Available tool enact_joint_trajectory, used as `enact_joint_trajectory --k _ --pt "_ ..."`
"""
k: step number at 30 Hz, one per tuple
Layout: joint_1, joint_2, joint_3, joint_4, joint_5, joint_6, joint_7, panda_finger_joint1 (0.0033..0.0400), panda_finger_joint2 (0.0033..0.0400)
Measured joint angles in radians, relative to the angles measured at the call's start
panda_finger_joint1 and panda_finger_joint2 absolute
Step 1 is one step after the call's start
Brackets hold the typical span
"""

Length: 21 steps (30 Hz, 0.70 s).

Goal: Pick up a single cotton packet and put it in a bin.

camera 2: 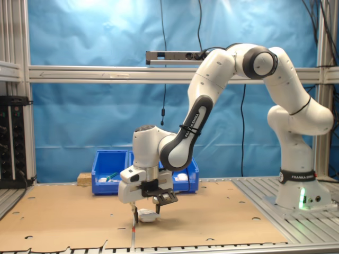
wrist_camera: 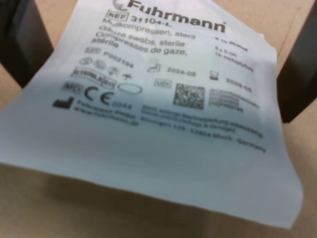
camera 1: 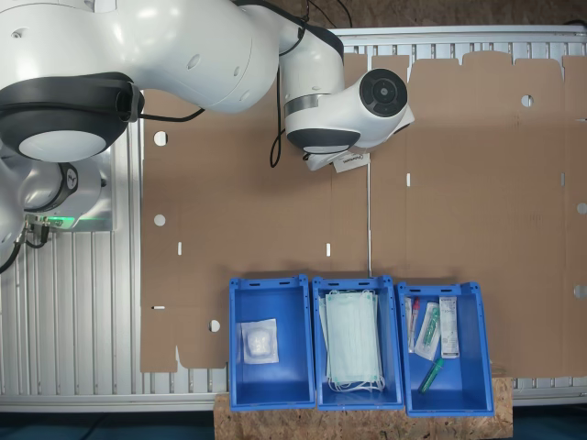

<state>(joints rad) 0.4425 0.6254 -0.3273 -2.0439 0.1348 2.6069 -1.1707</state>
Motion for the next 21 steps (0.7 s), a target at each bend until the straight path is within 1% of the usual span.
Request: enact_joint_trajectory --k 18,19,21 --pt "0.0 0.0 0.0 0.0 0.0 0.001 0.0 0.04 0.04" --pt "0.0 0.0 0.0 0.0 0.0 0.001 0.0 0.0345 0.0345" --pt "0.0 0.0 0.0 0.0 0.0 0.001 0.0 0.0345 0.0345"
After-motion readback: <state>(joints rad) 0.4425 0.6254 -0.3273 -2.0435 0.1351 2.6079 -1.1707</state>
